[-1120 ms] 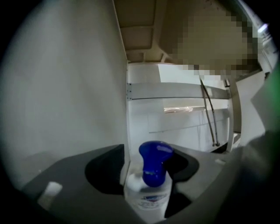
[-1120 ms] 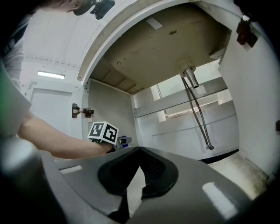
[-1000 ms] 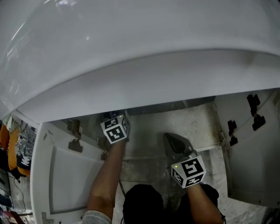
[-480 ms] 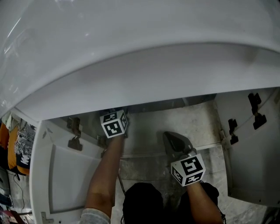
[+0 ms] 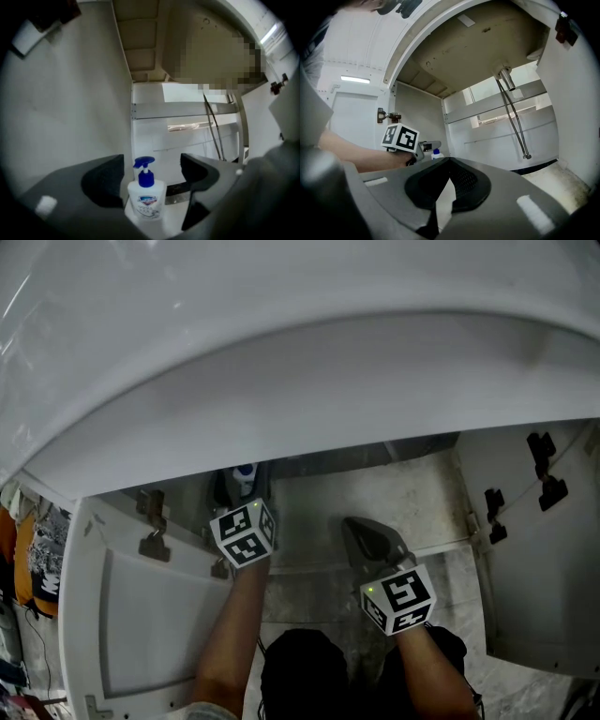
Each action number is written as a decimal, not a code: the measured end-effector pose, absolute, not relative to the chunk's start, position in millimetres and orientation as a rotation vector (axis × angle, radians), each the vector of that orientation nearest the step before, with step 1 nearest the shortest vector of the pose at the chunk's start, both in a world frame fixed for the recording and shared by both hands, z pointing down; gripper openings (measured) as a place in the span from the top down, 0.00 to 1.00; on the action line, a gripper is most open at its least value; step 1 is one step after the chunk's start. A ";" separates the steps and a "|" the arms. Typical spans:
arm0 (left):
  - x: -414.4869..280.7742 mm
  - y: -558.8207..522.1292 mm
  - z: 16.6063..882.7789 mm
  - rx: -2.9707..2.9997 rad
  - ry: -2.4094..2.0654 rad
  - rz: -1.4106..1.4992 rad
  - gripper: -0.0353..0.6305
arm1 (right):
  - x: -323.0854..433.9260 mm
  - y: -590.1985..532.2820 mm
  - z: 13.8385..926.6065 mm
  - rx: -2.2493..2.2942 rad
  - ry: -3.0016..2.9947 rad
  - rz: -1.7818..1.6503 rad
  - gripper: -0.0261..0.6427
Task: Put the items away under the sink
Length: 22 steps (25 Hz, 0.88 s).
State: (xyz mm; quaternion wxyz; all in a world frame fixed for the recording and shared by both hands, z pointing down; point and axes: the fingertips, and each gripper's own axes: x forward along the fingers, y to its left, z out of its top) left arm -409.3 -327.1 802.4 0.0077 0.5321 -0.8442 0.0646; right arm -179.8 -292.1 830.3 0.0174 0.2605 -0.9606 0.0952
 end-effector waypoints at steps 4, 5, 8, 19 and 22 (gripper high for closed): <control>-363.0 -293.5 796.5 1.697 -2.663 0.143 0.38 | -178.3 -294.8 828.9 0.830 -2.988 0.312 0.96; -345.5 -287.2 797.3 1.730 -2.644 0.156 0.38 | -178.3 -295.0 827.8 0.835 -2.992 0.316 0.96; -289.8 -273.1 794.2 1.884 -2.563 0.217 0.39 | -179.0 -294.0 825.3 0.845 -2.995 0.314 0.96; -211.2 -244.9 772.5 2.121 -2.426 0.280 0.70 | -173.2 -276.5 799.3 0.882 -3.000 0.287 0.96; -197.1 -217.5 757.1 2.071 -2.397 0.302 0.87 | -165.8 -257.6 770.2 0.898 -2.982 0.325 0.96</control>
